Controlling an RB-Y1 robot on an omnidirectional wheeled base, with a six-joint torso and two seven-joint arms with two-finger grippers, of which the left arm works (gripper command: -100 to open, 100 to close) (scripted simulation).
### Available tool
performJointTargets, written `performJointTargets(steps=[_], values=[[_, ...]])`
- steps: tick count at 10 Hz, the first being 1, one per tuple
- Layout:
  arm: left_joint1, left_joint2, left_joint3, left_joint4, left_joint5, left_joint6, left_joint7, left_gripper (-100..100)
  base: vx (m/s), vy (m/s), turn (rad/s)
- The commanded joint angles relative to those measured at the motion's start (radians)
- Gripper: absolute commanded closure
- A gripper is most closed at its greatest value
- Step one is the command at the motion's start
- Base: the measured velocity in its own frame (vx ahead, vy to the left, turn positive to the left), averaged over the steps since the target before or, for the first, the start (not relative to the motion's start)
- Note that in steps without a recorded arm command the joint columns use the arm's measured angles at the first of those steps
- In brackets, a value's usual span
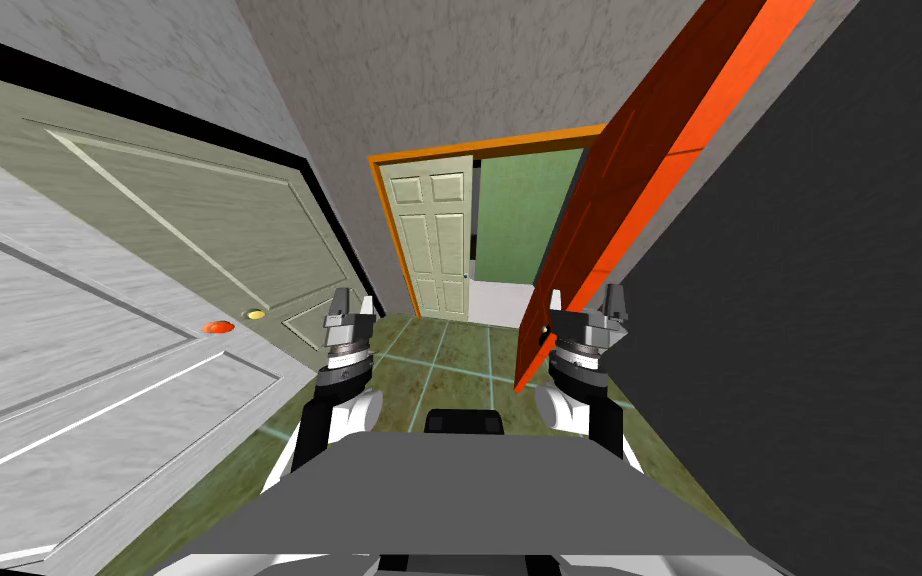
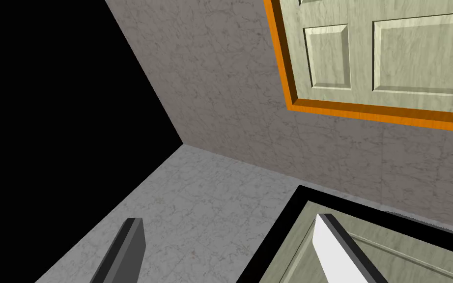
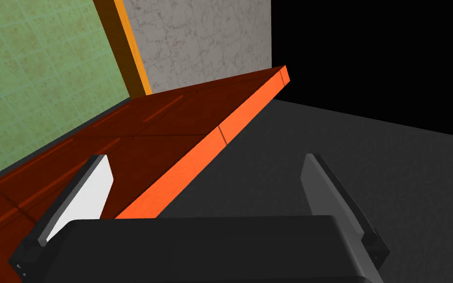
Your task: Pull the door open
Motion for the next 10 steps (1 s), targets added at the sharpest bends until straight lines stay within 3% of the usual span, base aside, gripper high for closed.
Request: performJointTargets(steps=[1,10], values=[[-0.010,0.013,0.000,0.035,0.000,-0.004,0.003,-100,0.108,-0.020,-0.061],[-0.062,0.058,-0.001,0.212,-0.001,-0.028,0.017,-100,0.125,-0.013,-0.046]])
